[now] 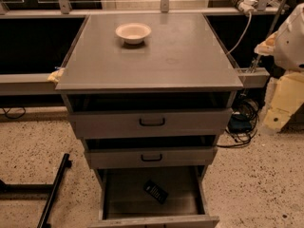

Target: Pick rxbar chocolate from bottom drawer and place on counter

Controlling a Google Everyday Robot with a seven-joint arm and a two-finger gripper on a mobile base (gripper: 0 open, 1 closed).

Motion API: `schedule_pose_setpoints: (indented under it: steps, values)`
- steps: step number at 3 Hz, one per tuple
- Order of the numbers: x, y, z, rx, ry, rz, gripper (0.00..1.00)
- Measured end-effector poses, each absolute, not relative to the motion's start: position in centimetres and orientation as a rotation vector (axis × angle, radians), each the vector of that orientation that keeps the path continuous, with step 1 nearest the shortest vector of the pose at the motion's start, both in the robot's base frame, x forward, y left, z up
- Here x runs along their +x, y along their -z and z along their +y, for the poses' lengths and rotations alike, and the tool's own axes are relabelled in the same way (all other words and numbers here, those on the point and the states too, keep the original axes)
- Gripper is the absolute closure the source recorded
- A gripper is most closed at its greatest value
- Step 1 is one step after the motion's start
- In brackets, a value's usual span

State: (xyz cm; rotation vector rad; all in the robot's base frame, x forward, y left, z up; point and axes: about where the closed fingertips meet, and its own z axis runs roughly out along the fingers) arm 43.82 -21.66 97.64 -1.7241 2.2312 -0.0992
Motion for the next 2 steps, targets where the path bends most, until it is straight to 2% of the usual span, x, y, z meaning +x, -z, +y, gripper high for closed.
schedule_pose_setpoints:
  steps: [1, 2]
  values:
    - [43.82, -97.64, -21.66, -1.724, 0.099, 2.231, 0.0]
    - [43.78, -97.21, -21.58, -1.719, 0.089, 2.217, 0.18]
